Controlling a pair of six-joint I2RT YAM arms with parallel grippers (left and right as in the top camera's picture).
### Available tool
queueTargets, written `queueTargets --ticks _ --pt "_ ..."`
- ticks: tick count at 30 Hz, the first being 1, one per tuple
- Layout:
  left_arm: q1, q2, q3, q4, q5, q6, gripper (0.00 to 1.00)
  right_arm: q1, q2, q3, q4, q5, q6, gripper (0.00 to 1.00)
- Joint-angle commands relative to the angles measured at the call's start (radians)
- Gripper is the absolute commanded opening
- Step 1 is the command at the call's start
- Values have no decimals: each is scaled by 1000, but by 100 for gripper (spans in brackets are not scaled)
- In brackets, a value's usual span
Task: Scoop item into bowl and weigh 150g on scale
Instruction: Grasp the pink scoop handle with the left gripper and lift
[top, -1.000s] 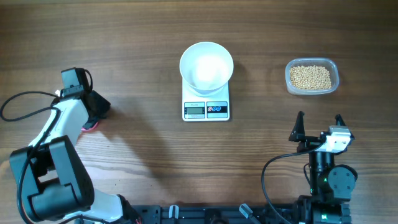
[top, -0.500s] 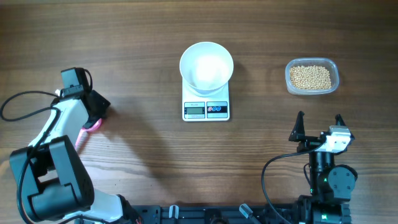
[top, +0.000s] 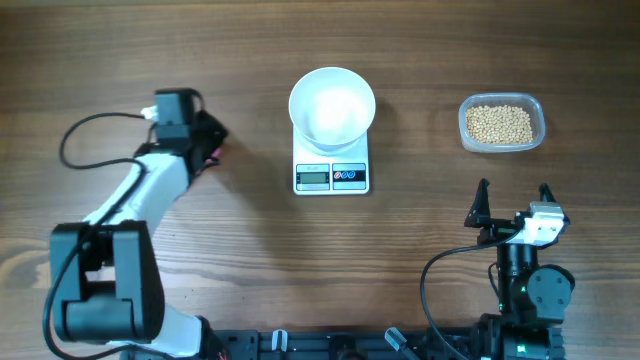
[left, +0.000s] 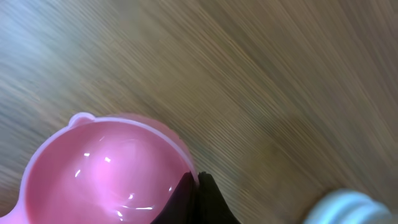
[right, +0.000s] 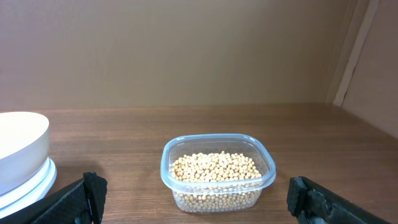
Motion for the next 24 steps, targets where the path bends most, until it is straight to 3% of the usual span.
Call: queueTargets --ticks 1,14,17,21,24 --pt "-84 13 53 5 10 -42 4 -2 -8 -1 6 16 -6 100" --pt "-126 66 68 -89 -60 -63 5 -2 -8 -1 6 16 -6 100" --pt "-126 66 68 -90 -60 -63 23 -2 -8 -1 6 16 -6 100" --pt "-126 66 68 -100 -60 -62 61 -2 -8 -1 6 16 -6 100" --pt "-126 66 68 -113 -58 -59 71 -2 -8 -1 6 16 -5 100"
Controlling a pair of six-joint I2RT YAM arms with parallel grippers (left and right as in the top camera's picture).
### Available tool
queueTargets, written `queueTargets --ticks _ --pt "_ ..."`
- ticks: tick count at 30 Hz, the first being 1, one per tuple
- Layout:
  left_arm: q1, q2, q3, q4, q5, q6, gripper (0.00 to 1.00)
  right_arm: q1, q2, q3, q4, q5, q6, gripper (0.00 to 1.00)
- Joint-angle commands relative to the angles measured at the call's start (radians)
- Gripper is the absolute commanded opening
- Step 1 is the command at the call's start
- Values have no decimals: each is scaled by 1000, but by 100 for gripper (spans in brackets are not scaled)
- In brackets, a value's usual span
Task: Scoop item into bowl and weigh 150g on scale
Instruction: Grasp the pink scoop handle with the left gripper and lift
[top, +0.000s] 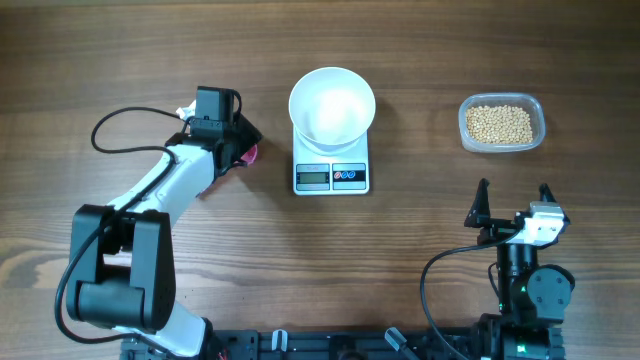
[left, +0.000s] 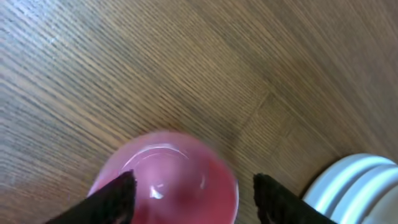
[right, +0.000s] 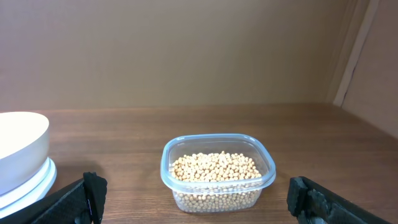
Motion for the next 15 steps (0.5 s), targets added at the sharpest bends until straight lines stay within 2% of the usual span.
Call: queueTargets --ticks 1,6,11,13,15 --pt "-1 8 15 -13 -11 6 73 -2 -8 -1 6 16 -6 100" --pt "-1 2 23 -14 3 32 80 -2 -6 -1 6 16 -6 100" --pt "-10 -145 117 -16 11 248 91 -2 -6 -1 6 16 -6 100" --pt "-12 -232 124 -21 23 369 100 -2 -6 -1 6 16 -6 100" --pt "-12 -318 124 -95 25 509 100 -2 -6 -1 6 16 -6 100"
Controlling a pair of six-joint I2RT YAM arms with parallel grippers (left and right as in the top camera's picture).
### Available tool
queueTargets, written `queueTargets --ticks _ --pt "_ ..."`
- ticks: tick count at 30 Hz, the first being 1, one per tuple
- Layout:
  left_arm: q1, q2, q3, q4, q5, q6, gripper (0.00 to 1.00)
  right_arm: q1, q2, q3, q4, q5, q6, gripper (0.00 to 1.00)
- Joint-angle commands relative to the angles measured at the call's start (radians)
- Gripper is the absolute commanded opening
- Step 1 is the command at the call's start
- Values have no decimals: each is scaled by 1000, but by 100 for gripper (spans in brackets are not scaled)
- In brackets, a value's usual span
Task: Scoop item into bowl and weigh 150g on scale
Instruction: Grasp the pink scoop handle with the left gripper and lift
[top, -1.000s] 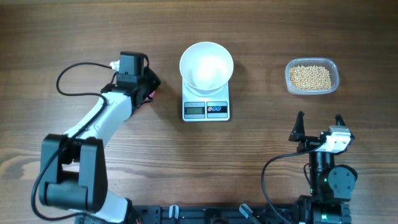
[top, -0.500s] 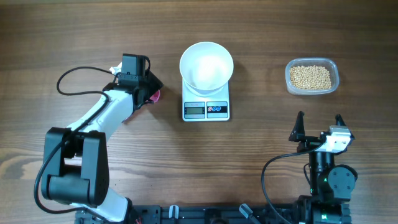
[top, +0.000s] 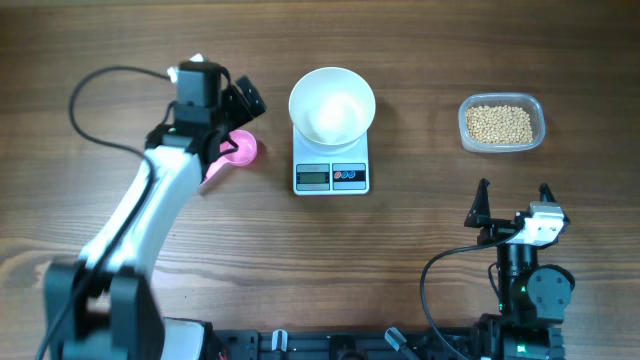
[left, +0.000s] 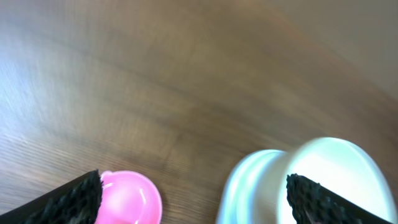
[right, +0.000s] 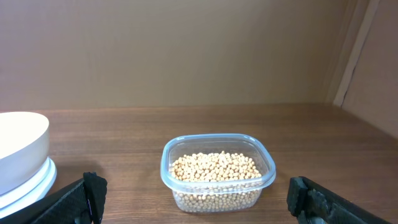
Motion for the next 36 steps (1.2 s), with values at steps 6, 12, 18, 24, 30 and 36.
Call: queueTargets --ticks 6,12,18,24,30,36 --pt "19 -182 23 -501 -87 340 100 -2 -6 -1 6 16 -5 100" --pt "17 -182 23 -731 -218 356 100 -2 -6 -1 6 16 -6 100" --pt "31 -162 10 -733 -197 660 100 -2 -6 -1 6 16 -6 100" --pt "131 -35 10 -714 -101 918 100 -2 -6 -1 6 16 -6 100" --pt "192 92 10 -601 31 949 100 -2 -6 -1 6 16 -5 100" --pt "191 200 10 -519 -7 999 100 -2 -6 -1 6 16 -6 100"
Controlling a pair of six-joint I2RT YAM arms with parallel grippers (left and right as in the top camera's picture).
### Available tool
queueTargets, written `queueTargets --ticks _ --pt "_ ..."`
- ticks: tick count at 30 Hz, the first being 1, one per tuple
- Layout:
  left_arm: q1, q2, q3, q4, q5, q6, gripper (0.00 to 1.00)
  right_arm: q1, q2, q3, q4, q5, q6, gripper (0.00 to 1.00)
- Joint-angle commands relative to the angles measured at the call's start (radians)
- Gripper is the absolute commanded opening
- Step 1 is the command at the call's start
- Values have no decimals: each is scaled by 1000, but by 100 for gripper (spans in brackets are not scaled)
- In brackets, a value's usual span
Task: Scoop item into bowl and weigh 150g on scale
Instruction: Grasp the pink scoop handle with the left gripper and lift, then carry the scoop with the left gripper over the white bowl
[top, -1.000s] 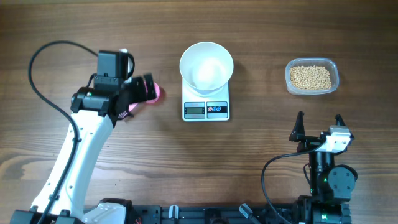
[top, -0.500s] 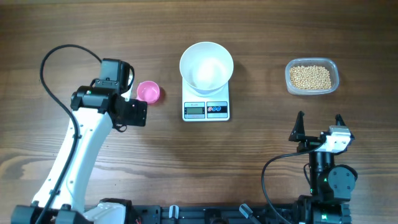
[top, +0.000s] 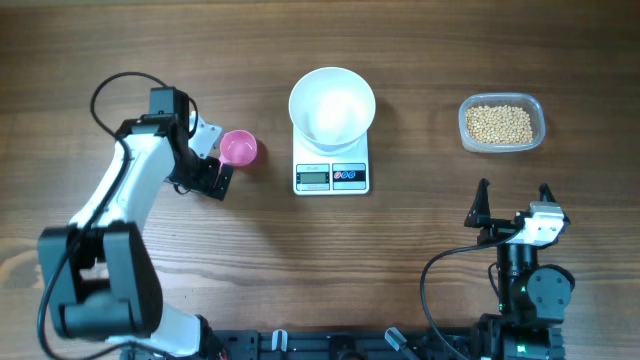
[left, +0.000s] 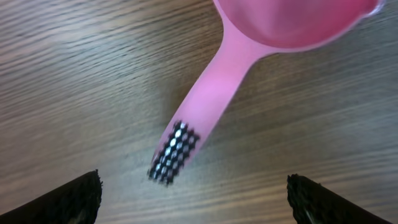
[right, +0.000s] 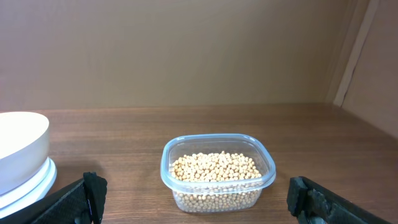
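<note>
The pink scoop (top: 238, 148) lies on the table just left of the scale (top: 332, 177). Its handle (left: 214, 93) runs towards me in the left wrist view and ends in a black-and-white patterned tip (left: 175, 153). My left gripper (top: 211, 160) hangs open over that handle end, and nothing sits between the wide-spread fingertips (left: 65, 200). The white bowl (top: 332, 104) stands empty on the scale. A clear tub of soybeans (right: 217, 171) sits at the far right, also seen from overhead (top: 501, 123). My right gripper (right: 199, 205) rests open, well short of the tub.
The bowl (right: 18, 146) on the scale shows at the left edge of the right wrist view. The left arm's cable (top: 110, 90) loops over the table at the far left. A brown wall closes off the back.
My left gripper was raised behind the scoop, facing the bowl and scale. Now it is lower, left of the scoop's cup, open over the handle. The scoop and right arm have not moved.
My left gripper was shut at the scoop's rim, further left on the table. Then it stood open over the scoop, closer to the scale. Then it was raised, with the scoop lying free. Now it hangs open over the handle end.
</note>
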Motion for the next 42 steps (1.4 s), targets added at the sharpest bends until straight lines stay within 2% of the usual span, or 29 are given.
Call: queueTargets --ticks 1,8,13,16,19,29,31,32,36,39,42 --pt "1 60 -10 61 -7 46 100 -2 -6 -1 6 16 -6 100" --pt "1 105 -10 203 -2 46 94 -2 -6 -1 6 16 -6 100" --pt "1 135 -10 208 16 46 85 -2 -6 -1 6 16 -5 100" --pt "1 136 -10 211 32 45 66 -2 -6 -1 6 16 -6 99" --pt "1 136 -10 211 39 42 52 -2 -6 -1 6 16 -6 100" --pt "1 136 -10 212 43 -53 38 -2 -6 -1 6 16 -6 100" --pt "1 136 -10 211 43 -72 28 -2 -6 -1 6 16 -6 100" --pt "1 136 -10 212 43 -74 26 -2 -6 -1 6 16 -6 100" --pt "1 136 -10 223 43 -148 24 -2 -6 -1 6 16 -6 100" --pt "1 136 -10 224 43 -159 23 -2 -6 -1 6 16 -6 100" --pt "1 136 -10 232 43 -208 18 -2 -6 -1 6 16 -6 100"
